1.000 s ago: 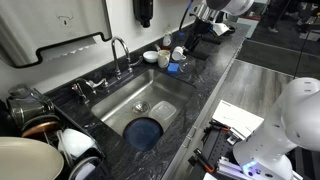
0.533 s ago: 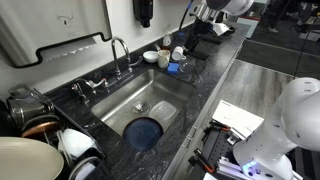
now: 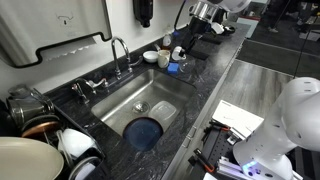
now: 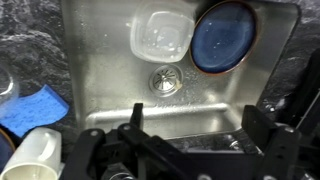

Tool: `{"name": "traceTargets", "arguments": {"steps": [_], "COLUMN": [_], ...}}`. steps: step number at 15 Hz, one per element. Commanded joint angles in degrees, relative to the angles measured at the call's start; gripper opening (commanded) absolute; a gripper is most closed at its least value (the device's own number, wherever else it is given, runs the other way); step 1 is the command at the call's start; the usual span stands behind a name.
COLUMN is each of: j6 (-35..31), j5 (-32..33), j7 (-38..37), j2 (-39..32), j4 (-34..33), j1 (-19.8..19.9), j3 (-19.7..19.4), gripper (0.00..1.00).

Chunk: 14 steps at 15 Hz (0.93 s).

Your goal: Put the straw inside the mug

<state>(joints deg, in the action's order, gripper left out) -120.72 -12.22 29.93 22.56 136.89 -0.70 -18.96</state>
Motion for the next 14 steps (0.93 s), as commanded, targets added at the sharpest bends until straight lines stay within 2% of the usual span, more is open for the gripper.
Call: {"name": "traceTargets", "arguments": {"steps": [1, 3, 5, 6, 13, 14], "j6": [8.8, 12.7, 13.8, 11.7, 11.8, 9.7], "j5": [-2.7, -6.0, -9.1, -7.4, -7.6, -9.0], "j7": [1.2, -0.4, -2.2, -0.8, -1.3, -3.1], "j2": [0.8, 1.6, 2.8, 2.1, 2.5, 2.8], "j4": [-1.9, -2.8, -2.8, -2.1, -2.1, -2.1], "j1": [-1.1, -2.2, -2.9, -1.6, -1.4, -1.8], "j3": [2.7, 4.2, 6.1, 5.8, 6.2, 7.1], "gripper": [1.00, 1.00, 1.00, 1.00, 1.00, 1.00]}}
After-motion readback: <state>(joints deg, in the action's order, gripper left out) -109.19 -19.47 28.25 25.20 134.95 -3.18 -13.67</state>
